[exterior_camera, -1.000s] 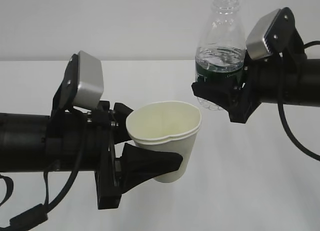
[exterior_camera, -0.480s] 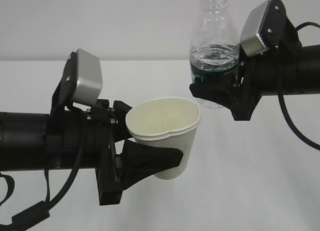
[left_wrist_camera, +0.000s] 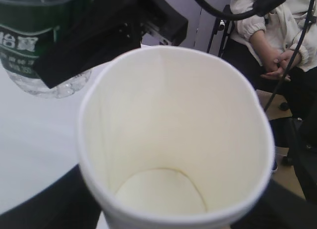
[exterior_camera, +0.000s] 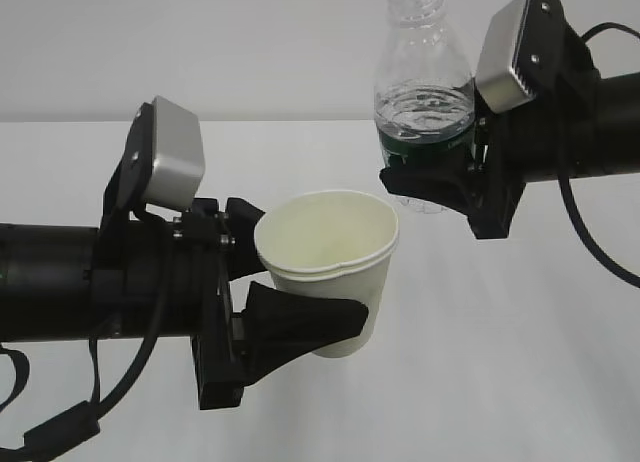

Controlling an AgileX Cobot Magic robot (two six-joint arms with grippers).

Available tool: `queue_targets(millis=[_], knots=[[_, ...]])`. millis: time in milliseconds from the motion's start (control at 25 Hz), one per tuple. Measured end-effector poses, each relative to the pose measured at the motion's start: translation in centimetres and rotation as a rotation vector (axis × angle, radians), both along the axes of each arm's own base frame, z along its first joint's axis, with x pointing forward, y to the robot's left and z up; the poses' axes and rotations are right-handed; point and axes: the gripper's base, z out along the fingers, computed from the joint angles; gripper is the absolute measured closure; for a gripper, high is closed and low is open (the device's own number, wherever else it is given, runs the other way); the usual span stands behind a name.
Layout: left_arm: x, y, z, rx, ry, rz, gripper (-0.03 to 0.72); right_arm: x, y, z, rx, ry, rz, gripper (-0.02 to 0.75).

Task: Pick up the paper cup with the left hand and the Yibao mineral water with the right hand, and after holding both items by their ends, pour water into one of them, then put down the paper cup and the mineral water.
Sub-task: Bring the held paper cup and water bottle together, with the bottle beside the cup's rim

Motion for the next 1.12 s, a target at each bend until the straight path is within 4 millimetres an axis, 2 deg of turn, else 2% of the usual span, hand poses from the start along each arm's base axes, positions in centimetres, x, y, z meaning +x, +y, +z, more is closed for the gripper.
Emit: queue_targets(millis=[200, 520, 1120], knots=[[0.03, 0.02, -0.05, 0.006, 0.000, 0.004, 0.127, -0.11, -0.04, -0.20, -0.034, -0.007, 0.020, 0.302], [0.05, 0.03, -0.07, 0.008, 0.000, 0.005, 0.120, -0.13, -0.05, -0.24, -0.039, -0.008, 0.023, 0.302], [0.02, -0.01, 0.05, -0.006, 0.004, 0.004, 0.249, -0.13, -0.05, -0.24, -0.039, -0.008, 0.023, 0.302]])
